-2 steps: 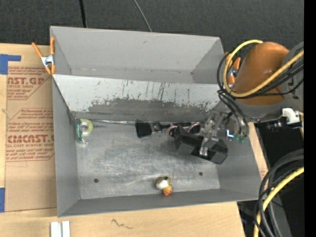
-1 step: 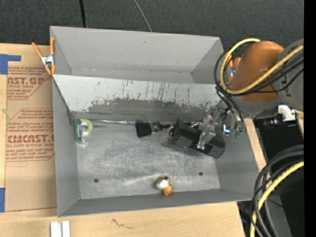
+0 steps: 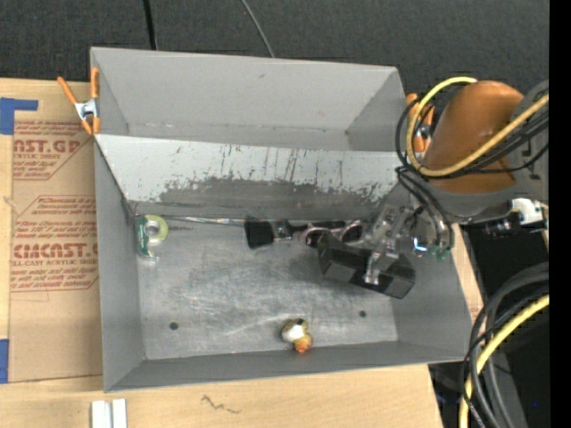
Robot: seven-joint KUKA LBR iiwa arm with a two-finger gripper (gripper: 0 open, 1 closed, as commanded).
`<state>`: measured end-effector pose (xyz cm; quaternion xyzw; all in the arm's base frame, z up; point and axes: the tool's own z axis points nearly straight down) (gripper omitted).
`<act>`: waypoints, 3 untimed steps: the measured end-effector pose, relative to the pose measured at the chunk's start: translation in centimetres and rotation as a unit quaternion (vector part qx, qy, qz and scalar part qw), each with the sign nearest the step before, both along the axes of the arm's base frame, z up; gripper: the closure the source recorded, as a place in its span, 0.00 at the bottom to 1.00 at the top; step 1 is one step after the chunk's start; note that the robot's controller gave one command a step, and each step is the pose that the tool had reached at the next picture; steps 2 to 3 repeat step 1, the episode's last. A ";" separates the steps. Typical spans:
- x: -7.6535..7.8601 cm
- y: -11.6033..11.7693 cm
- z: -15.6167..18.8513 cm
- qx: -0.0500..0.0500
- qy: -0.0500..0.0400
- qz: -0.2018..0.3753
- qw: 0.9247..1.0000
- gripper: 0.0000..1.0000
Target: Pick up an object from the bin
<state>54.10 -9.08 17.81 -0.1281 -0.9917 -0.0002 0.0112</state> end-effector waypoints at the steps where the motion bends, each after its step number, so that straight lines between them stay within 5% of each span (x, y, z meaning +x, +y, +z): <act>1: 2.1 0.2 5.9 0.000 -0.008 0.096 0.995 1.00; 3: 2.1 0.2 5.9 0.000 -0.008 0.096 0.995 1.00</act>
Offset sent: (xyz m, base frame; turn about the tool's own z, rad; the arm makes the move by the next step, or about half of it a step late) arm -0.0577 -0.0099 0.1135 -0.3870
